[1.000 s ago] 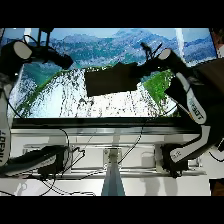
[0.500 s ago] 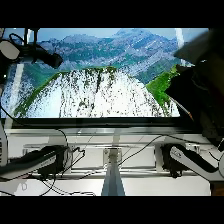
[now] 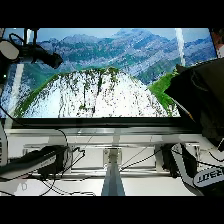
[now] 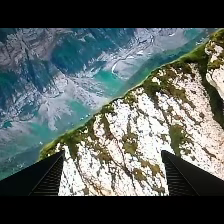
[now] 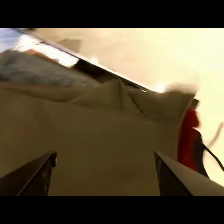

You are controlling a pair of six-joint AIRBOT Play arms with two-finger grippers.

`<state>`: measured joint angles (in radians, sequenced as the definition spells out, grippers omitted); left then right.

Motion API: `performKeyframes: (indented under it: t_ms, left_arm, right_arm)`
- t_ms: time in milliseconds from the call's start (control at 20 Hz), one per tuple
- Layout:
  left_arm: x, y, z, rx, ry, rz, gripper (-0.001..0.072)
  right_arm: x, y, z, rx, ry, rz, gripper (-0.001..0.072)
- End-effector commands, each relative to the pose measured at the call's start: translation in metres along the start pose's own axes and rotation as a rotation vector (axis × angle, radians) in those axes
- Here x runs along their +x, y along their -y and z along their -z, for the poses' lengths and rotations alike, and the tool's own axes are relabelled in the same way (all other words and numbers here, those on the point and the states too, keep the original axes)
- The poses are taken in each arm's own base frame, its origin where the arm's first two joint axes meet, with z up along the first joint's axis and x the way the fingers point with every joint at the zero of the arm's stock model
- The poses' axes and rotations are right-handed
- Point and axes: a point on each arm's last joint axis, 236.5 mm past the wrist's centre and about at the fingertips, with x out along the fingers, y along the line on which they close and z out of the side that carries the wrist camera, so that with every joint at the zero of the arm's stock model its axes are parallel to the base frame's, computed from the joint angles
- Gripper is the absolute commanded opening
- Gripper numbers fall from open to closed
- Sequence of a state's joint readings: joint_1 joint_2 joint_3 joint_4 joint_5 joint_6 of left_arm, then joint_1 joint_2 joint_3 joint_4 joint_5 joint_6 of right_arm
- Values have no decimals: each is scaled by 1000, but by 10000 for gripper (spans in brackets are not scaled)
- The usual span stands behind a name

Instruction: Fold the clothes and pants, and hang the long-sleeved shirts on hangers.

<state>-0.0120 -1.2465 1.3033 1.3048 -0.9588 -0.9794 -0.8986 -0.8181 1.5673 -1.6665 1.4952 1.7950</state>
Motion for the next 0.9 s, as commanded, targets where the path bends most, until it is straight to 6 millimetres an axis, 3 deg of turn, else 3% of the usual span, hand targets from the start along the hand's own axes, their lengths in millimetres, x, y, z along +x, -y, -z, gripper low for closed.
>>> performKeyframes:
  t_ms: [0,200,350,600,650,700,850]
  left_arm:
    - [0,0,0,0,1,-1,705]
    - [0,0,0,0,1,-1,705]
    - [0,0,0,0,1,-1,704]
    - [0,0,0,0,1,-1,705]
    - [0,0,0,0,1,-1,705]
    - [0,0,0,0,1,-1,705]
    - [0,0,0,0,1,-1,705]
  right_arm:
    - [-3,-1,10,6,-42,-33,663]
    - [-7,-83,29,-234,-90,-319,455]
    - [-20,-144,60,-485,-127,-495,309]
    - [-77,-240,141,-898,-155,-821,290]
    - [-91,-257,156,-957,-141,-880,124]
    - [-103,-272,167,-1007,-117,-922,22]
    - [-120,-305,191,-1134,-22,-965,21]
